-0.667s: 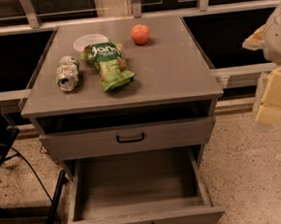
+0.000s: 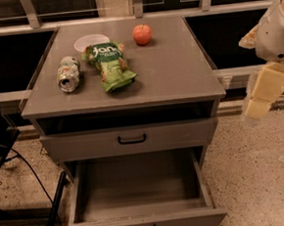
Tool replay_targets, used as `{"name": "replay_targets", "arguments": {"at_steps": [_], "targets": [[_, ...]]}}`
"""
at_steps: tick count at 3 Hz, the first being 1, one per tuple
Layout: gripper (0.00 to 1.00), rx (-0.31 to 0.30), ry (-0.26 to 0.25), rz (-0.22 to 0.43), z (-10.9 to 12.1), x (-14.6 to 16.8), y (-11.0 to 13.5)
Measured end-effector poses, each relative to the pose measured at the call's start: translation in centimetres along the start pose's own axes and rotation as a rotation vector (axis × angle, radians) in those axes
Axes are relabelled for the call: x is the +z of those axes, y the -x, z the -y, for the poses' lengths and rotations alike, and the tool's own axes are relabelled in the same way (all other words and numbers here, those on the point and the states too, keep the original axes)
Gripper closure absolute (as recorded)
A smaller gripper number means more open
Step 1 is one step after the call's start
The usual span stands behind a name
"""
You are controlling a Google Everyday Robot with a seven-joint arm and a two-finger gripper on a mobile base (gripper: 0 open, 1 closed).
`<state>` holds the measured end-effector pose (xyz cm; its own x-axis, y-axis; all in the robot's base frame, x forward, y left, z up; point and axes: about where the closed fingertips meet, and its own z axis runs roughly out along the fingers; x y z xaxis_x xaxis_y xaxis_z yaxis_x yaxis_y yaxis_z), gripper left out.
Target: Place green rice chip bag into middle drawer
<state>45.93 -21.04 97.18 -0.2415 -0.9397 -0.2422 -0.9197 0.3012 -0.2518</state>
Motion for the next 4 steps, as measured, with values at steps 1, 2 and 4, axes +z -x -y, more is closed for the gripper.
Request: {"name": "replay_targets", "arguments": {"at_steps": [1,2,4], "targets": [[0.00,0.057,-0.040,0.086,3.1,2.1,3.4],[0.00,0.123,-0.075,0.149,5.0,3.0,5.6],[0.00,0.333,-0.139,0.269,8.2,5.1,11.4]]}}
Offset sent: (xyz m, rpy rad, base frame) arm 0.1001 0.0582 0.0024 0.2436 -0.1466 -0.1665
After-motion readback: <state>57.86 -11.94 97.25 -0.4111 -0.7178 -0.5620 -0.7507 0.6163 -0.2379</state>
